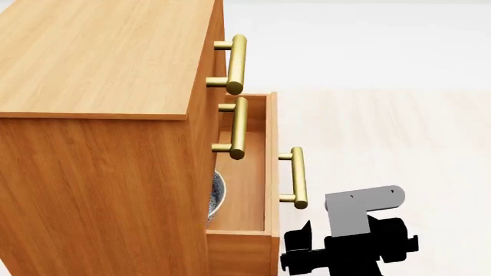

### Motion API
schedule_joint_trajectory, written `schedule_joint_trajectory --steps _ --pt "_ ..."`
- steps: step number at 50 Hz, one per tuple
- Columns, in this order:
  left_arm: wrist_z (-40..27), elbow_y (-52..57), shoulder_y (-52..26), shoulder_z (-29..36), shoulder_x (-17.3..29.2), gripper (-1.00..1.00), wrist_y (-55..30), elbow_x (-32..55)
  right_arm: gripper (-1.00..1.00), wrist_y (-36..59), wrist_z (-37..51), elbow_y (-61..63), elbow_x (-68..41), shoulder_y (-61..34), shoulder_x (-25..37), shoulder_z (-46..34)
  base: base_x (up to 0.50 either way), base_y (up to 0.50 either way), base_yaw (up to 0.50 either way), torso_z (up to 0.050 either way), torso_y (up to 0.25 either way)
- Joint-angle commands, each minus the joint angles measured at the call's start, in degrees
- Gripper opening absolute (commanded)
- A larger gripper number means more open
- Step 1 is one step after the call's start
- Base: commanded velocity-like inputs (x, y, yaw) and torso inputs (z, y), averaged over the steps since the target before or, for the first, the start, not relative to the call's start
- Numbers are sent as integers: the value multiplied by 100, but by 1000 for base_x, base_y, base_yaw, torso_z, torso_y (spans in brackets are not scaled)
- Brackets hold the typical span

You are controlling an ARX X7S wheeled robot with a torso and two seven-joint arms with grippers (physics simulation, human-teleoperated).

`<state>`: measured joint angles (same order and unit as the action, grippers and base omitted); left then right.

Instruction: Put the bowl in the bottom drawer of the cabinet and close it.

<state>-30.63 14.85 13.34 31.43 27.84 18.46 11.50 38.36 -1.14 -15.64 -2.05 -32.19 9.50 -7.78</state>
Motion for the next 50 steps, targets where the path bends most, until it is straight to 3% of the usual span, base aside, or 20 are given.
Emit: schedule_joint_trajectory --steps 1,50 --pt "12 -6 -6 19 8 100 13 12 100 16 -15 89 -103 1 -82 -194 0 0 0 0 0" --pt "-43 -29 -29 27 17 100 36 47 100 143 14 233 -361 -111 -340 -574 0 0 0 0 0"
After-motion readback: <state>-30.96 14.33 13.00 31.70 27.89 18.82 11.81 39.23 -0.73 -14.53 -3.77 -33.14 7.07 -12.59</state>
